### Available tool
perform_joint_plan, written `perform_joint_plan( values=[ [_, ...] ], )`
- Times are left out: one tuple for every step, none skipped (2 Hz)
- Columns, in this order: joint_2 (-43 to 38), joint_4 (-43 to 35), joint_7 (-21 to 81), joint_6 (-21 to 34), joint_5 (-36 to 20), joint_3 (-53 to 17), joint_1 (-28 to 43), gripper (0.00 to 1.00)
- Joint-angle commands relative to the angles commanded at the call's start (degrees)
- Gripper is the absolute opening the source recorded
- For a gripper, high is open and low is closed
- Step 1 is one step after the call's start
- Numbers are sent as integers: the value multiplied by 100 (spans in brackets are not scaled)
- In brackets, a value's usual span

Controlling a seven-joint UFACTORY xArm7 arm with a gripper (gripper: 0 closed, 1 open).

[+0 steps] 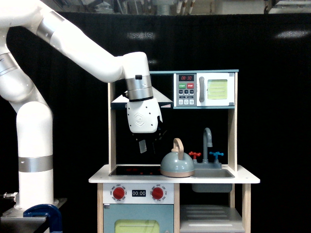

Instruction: Place the teapot on the stove

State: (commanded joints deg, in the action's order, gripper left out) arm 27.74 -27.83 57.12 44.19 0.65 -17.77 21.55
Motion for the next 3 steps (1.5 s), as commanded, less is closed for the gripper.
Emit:
perform_joint_plan(
  values=[
    [-2332,-2379,4630,1397,-2497,-1695,1326,100],
    [-3489,-3413,6351,2686,-3472,-1508,933,100],
    [-3774,-3573,6376,2895,-4096,-1334,619,100]
  ],
)
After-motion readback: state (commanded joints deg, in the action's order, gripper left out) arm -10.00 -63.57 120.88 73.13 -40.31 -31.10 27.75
